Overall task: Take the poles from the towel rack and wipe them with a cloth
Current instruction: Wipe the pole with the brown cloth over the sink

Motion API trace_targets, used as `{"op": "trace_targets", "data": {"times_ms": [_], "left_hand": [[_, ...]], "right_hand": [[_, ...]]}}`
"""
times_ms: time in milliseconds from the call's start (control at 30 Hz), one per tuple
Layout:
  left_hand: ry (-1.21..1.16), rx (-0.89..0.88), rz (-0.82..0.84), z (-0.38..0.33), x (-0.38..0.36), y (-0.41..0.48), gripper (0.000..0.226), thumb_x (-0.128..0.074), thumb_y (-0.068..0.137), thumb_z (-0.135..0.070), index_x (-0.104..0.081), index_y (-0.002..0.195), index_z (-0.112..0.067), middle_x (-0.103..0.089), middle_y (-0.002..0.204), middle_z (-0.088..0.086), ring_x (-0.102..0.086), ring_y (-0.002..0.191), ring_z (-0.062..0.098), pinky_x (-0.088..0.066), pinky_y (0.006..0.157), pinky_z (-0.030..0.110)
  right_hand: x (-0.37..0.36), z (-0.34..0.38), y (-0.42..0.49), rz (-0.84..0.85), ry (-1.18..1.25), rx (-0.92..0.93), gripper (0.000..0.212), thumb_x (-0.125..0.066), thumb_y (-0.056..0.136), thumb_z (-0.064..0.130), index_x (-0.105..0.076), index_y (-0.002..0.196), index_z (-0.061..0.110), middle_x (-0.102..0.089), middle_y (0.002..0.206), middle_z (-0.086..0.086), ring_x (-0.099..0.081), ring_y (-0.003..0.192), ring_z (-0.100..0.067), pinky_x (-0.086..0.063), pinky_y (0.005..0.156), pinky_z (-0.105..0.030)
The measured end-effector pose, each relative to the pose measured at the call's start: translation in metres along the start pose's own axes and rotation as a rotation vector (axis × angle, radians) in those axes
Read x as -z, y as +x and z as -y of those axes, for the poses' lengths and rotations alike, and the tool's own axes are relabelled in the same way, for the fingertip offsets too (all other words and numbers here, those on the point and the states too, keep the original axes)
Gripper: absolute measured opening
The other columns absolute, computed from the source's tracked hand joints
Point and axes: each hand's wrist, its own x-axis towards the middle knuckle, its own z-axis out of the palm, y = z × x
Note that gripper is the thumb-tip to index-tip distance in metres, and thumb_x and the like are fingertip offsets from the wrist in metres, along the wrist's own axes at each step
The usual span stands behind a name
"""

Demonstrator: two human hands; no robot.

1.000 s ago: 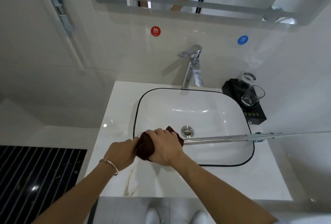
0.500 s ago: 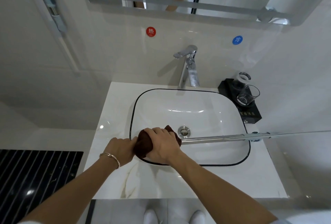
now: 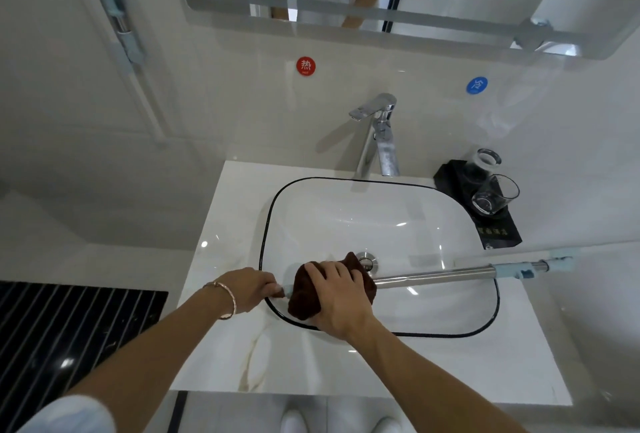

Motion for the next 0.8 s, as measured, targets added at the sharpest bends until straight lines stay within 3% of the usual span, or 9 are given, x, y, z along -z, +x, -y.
{"op": "trace_targets", "data": {"times_ms": [100, 233, 333, 433, 500, 567, 700, 767, 800], "left_hand": [[0.096, -0.016, 0.004, -0.001, 0.001, 0.004, 0.028, -0.032, 0.1, -0.024, -0.056, 0.108, -0.012, -0.043, 0.06, -0.01, -0.051, 0.076, 0.016, -0.043, 0.076, 0.03], [0.046, 0.002, -0.02, 0.003, 0.01, 0.004, 0.022, -0.037, 0.095, -0.012, -0.058, 0.102, -0.015, -0.054, 0.076, -0.004, -0.053, 0.081, 0.019, -0.044, 0.075, 0.029], [-0.243, 0.056, -0.086, 0.018, 0.017, -0.007, 0.025, -0.036, 0.096, -0.012, -0.052, 0.078, -0.02, -0.05, 0.067, -0.006, -0.047, 0.06, 0.012, -0.037, 0.057, 0.019], [-0.459, 0.129, -0.216, 0.038, 0.03, -0.019, 0.031, -0.037, 0.099, -0.016, -0.051, 0.072, -0.016, -0.05, 0.055, -0.002, -0.045, 0.044, 0.011, -0.037, 0.048, 0.019], [-0.369, 0.158, -0.214, 0.045, 0.03, -0.024, 0.03, -0.036, 0.1, -0.02, -0.054, 0.076, -0.016, -0.054, 0.06, -0.001, -0.05, 0.048, 0.012, -0.039, 0.051, 0.02], [-0.287, 0.215, -0.278, 0.048, 0.021, -0.021, 0.026, -0.035, 0.1, -0.021, -0.059, 0.092, -0.014, -0.063, 0.08, 0.004, -0.056, 0.067, 0.018, -0.04, 0.061, 0.025], [-0.161, 0.352, -0.62, 0.05, 0.007, -0.025, 0.031, -0.042, 0.095, -0.01, -0.056, 0.12, -0.02, -0.06, 0.115, 0.004, -0.058, 0.1, 0.026, -0.045, 0.077, 0.036], [-0.102, 0.272, -0.751, 0.05, 0.001, -0.03, 0.039, -0.05, 0.085, 0.003, -0.06, 0.119, -0.014, -0.06, 0.113, 0.007, -0.06, 0.097, 0.03, -0.046, 0.073, 0.037], [-0.082, 0.169, -0.733, 0.047, -0.001, -0.031, 0.042, -0.052, 0.082, 0.004, -0.06, 0.119, -0.014, -0.06, 0.115, 0.006, -0.06, 0.099, 0.029, -0.048, 0.076, 0.037]], "right_hand": [[-0.005, -0.004, 0.001, -0.02, 0.004, -0.018, 0.07, -0.071, 0.067, 0.05, -0.049, 0.128, 0.024, -0.06, 0.117, -0.002, -0.058, 0.107, -0.029, -0.042, 0.085, -0.048], [0.011, 0.0, 0.009, 0.029, 0.064, -0.038, 0.062, -0.061, 0.077, 0.048, -0.042, 0.133, 0.031, -0.053, 0.127, 0.004, -0.049, 0.117, -0.024, -0.034, 0.094, -0.044], [0.03, 0.01, 0.016, 0.065, 0.124, -0.069, 0.057, -0.06, 0.077, 0.05, -0.043, 0.128, 0.033, -0.055, 0.122, 0.004, -0.051, 0.114, -0.023, -0.036, 0.096, -0.043], [0.038, 0.02, 0.02, 0.102, 0.162, -0.096, 0.054, -0.062, 0.076, 0.049, -0.045, 0.124, 0.032, -0.056, 0.117, 0.003, -0.054, 0.109, -0.025, -0.037, 0.093, -0.042], [0.032, 0.027, 0.018, 0.106, 0.112, -0.083, 0.056, -0.06, 0.078, 0.05, -0.043, 0.128, 0.029, -0.054, 0.121, 0.001, -0.051, 0.113, -0.027, -0.035, 0.094, -0.043], [0.026, 0.033, 0.016, 0.074, 0.072, -0.057, 0.06, -0.057, 0.08, 0.052, -0.04, 0.132, 0.028, -0.051, 0.126, 0.001, -0.047, 0.117, -0.027, -0.032, 0.096, -0.044], [0.027, 0.03, 0.023, 0.088, 0.118, -0.048, 0.062, -0.06, 0.078, 0.053, -0.039, 0.132, 0.031, -0.051, 0.127, 0.002, -0.047, 0.118, -0.025, -0.033, 0.098, -0.044], [0.027, 0.026, 0.024, 0.109, 0.149, -0.042, 0.063, -0.063, 0.077, 0.048, -0.039, 0.133, 0.032, -0.051, 0.127, 0.002, -0.048, 0.118, -0.025, -0.034, 0.098, -0.043], [0.027, 0.025, 0.023, 0.113, 0.163, -0.039, 0.063, -0.063, 0.077, 0.047, -0.039, 0.134, 0.032, -0.052, 0.127, 0.002, -0.048, 0.117, -0.025, -0.034, 0.098, -0.043]]}}
